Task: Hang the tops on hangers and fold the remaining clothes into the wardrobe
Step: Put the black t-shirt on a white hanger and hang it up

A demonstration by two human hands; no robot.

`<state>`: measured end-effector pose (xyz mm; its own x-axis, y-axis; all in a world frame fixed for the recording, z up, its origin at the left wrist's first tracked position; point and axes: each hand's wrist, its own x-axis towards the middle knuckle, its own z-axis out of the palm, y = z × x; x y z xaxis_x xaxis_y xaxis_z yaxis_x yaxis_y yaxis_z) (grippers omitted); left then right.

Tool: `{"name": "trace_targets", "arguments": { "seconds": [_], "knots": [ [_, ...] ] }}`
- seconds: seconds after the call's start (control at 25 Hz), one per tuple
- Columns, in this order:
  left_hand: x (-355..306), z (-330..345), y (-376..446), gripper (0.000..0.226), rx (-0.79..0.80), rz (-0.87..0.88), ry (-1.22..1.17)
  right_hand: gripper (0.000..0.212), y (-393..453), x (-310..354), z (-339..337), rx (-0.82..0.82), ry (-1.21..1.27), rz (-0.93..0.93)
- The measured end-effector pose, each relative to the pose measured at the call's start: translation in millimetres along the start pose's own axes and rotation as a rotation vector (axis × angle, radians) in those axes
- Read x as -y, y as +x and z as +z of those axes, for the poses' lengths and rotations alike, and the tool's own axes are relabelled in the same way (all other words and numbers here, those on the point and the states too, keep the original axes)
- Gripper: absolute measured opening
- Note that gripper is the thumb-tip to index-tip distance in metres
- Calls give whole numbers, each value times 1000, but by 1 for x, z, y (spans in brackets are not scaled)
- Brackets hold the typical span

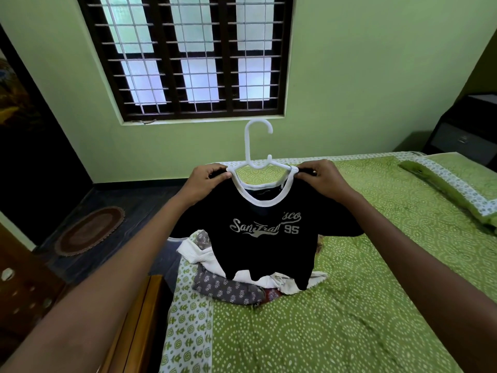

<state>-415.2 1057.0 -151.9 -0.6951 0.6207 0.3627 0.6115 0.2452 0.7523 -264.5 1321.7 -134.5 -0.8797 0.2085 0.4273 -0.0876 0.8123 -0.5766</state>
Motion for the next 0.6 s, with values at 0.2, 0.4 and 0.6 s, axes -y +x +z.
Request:
{"name": "trace_targets", "arguments": {
  "seconds": [0.2,0.4,0.6],
  "knots": [
    [-1,-3,-2,18,44,11,69,17,-5,-4,4,-23,48,25],
    [-8,4,3,20,73,100,162,16,-9,-4,8,4,52,11],
    [-3,-1,-3,16,-8,99,154,20,-17,-17,-11,15,39,75]
  ]
}}
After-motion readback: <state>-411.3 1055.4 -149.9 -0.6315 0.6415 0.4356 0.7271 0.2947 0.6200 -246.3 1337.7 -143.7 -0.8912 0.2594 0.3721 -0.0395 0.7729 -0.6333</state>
